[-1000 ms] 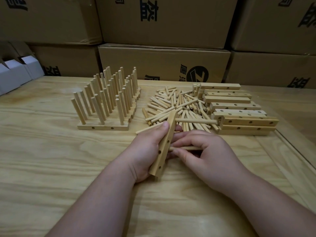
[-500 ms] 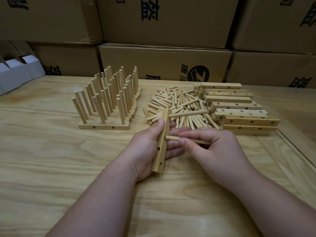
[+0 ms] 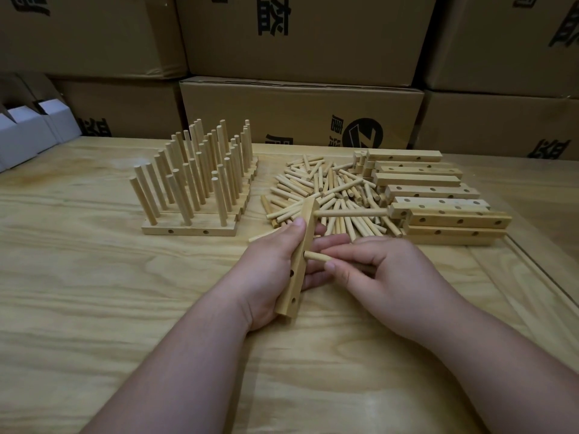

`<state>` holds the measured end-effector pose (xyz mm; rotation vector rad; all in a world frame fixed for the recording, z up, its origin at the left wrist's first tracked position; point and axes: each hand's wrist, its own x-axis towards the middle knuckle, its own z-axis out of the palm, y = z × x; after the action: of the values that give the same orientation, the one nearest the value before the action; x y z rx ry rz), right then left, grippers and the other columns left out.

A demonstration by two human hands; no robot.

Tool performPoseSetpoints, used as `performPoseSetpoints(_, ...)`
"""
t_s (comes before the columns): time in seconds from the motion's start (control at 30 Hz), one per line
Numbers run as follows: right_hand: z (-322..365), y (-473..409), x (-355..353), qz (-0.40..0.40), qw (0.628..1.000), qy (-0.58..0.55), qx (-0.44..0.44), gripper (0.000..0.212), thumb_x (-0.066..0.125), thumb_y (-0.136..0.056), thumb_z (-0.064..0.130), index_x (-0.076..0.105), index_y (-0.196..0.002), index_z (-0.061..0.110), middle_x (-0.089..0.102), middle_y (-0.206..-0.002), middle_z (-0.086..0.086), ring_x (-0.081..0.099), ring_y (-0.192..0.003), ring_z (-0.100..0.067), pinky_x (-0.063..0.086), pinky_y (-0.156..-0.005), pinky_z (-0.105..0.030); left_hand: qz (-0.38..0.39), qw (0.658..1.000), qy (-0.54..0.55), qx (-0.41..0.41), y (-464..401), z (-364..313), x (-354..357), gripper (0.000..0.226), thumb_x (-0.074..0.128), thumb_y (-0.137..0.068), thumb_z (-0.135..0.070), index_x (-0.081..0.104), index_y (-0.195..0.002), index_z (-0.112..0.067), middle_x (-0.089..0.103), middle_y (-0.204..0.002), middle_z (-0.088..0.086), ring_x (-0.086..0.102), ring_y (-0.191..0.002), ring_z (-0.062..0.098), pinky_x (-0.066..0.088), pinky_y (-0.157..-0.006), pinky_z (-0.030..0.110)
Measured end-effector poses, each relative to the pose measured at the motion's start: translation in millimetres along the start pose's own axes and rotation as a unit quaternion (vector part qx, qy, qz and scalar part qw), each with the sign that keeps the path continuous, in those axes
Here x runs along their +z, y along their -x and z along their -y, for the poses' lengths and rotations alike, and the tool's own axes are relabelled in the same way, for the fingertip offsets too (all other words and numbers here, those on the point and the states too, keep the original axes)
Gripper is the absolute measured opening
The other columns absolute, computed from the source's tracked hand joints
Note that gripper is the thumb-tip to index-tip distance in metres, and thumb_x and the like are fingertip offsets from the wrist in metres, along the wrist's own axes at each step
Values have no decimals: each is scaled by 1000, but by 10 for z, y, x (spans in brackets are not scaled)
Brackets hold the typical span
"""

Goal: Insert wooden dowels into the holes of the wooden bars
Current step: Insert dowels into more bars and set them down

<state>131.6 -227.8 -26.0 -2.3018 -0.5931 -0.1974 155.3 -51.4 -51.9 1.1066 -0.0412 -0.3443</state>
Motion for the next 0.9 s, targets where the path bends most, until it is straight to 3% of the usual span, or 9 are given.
performPoseSetpoints(0.1,90,3,-2,14,989,139,-56,18,62,-95,34,75,-105,41,59,-85,41,55,-96,11,50,-75,-25,-5,999,-37,11,6,5,20,42,34,-109,-40,54,-126,-7,76,-114,10,73,-107,26,58,-94,41)
performPoseSetpoints(0.2,121,-6,1,13,988,147,-44,18,60,-95,31,77,-99,33,71,-106,25,61,-107,3,54,-82,-33,-2,998,-59,21,27,4,37,37,34,-109,-37,56,-123,-9,77,-110,6,75,-96,18,61,-86,32)
performPoseSetpoints(0.27,111,-16,29,23,992,119,-31,19,60,-95,28,78,-97,32,70,-108,26,58,-116,6,52,-93,-29,-3,998,-65,25,39,3,42,36,34,-110,-35,57,-121,-9,78,-107,5,76,-89,16,62,-77,27)
performPoseSetpoints(0.43,79,-54,58,43,997,-40,59,27,61,-97,21,81,-85,34,70,-97,31,52,-114,19,41,-97,-14,-4,997,-67,27,45,3,46,36,33,-110,-33,57,-120,-8,78,-107,8,75,-99,22,62,-79,29)
performPoseSetpoints(0.57,119,-48,103,34,982,-147,115,28,61,-98,19,83,-82,27,72,-100,28,55,-103,21,37,-83,1,-6,997,-72,25,31,14,39,40,32,-110,-37,57,-119,-8,78,-108,10,75,-100,24,61,-78,30)
performPoseSetpoints(0.7,168,-24,190,38,988,-82,124,28,56,-99,36,77,-82,27,73,-93,17,64,-88,5,52,-82,-25,-18,999,-26,21,13,3,15,48,25,-109,-46,55,-118,-9,76,-113,13,73,-107,27,59,-90,42)
performPoseSetpoints(0.73,180,-15,200,31,990,-82,114,27,57,-97,38,76,-84,27,71,-94,15,64,-88,4,52,-83,-26,-17,1000,-5,15,15,-9,7,48,25,-109,-46,54,-117,-9,75,-115,14,73,-107,27,60,-91,43)
performPoseSetpoints(0.83,206,15,174,-62,987,-134,68,18,63,-94,33,77,-88,24,64,-90,19,59,-85,10,41,-69,-4,-13,997,70,-11,22,-48,-24,47,27,-108,-47,55,-116,-10,72,-120,17,70,-112,32,54,-97,50)
performPoseSetpoints(0.9,223,40,138,-113,967,-222,56,13,65,-95,24,75,-88,20,69,-75,17,63,-68,6,43,-59,-4,-15,996,83,-18,22,-49,-33,48,29,-107,-47,58,-119,-10,70,-124,20,66,-118,38,48,-106,57)
